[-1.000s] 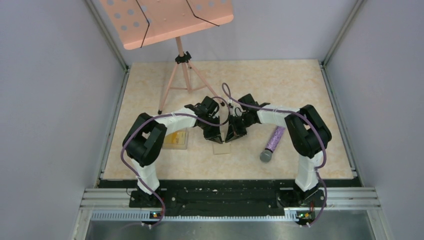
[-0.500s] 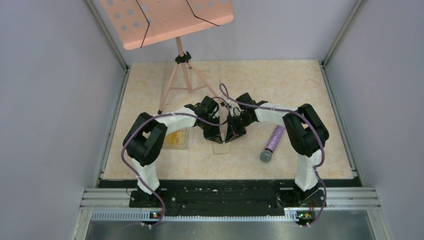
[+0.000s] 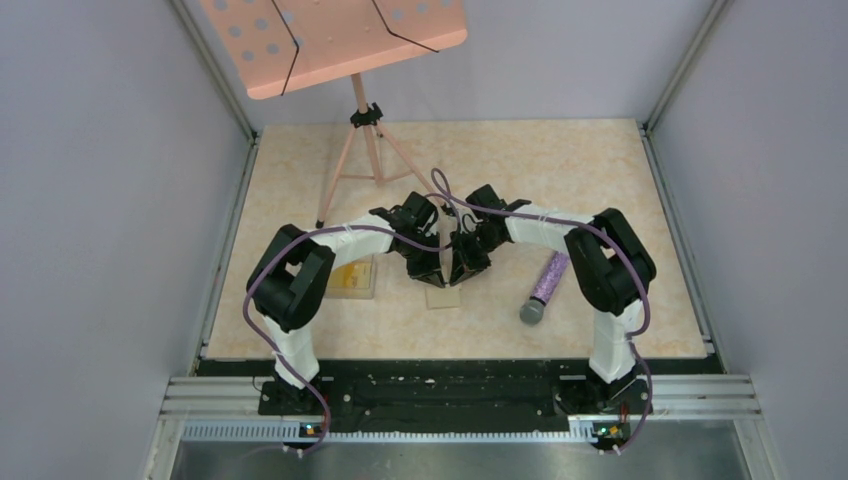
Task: Put the credit cards into the card holder
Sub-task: Close the card holder at the center of the board.
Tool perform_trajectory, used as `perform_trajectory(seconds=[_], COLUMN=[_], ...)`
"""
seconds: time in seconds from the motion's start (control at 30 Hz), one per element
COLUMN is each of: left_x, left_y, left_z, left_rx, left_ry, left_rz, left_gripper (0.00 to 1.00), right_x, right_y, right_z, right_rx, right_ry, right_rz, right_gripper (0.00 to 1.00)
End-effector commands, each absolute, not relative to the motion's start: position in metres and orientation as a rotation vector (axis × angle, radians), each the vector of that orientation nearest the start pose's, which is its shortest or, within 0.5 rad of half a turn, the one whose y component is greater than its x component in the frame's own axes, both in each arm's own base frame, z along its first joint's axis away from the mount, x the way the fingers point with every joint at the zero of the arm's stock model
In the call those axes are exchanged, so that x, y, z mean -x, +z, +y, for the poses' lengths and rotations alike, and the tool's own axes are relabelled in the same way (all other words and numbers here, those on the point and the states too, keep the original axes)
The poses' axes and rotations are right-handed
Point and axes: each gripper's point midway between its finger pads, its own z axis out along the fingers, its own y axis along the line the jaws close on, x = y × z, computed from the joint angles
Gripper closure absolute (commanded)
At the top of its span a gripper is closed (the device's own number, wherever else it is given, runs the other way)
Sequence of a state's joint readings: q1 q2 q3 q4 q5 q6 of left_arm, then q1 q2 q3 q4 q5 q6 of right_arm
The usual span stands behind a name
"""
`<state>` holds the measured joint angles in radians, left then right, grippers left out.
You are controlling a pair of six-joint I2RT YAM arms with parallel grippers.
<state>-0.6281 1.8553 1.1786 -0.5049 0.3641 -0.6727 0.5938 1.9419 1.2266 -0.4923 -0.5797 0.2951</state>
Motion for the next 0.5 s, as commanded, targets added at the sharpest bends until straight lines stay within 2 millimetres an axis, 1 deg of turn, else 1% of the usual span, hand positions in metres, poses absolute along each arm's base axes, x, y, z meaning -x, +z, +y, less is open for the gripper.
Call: perform_trajectory(seconds=[0.0,0.23,0.33,0.47], left_x=[-0.257,-0.257,-0.258,-0.262], left_y=[0.030,0.030,0.032,0.043], left_z=[-0.290,-0.291,-0.291,-0.299], left_rx=[-0.067,-0.068,-0.072,-0.095], left_ry=[-0.737,-0.742,-0.745,-0.810], left_rz=[2.958,2.959,2.952,2.907], left_gripper=[1.00,1.00,1.00,1.00], right_x=[-0.234,-0.233,-0.237,-0.248], right_y=[-0.019,-0.019,-0.008,0.017], right_z=[0.272,0.271,0.280,0.297], right_rx=[0.650,0.645,0.647,0.605], right_ry=[0.738,0.731,0.792,0.938], right_rz=[2.988,3.005,2.974,2.903], right_gripper=[1.00,1.00,1.00,1.00])
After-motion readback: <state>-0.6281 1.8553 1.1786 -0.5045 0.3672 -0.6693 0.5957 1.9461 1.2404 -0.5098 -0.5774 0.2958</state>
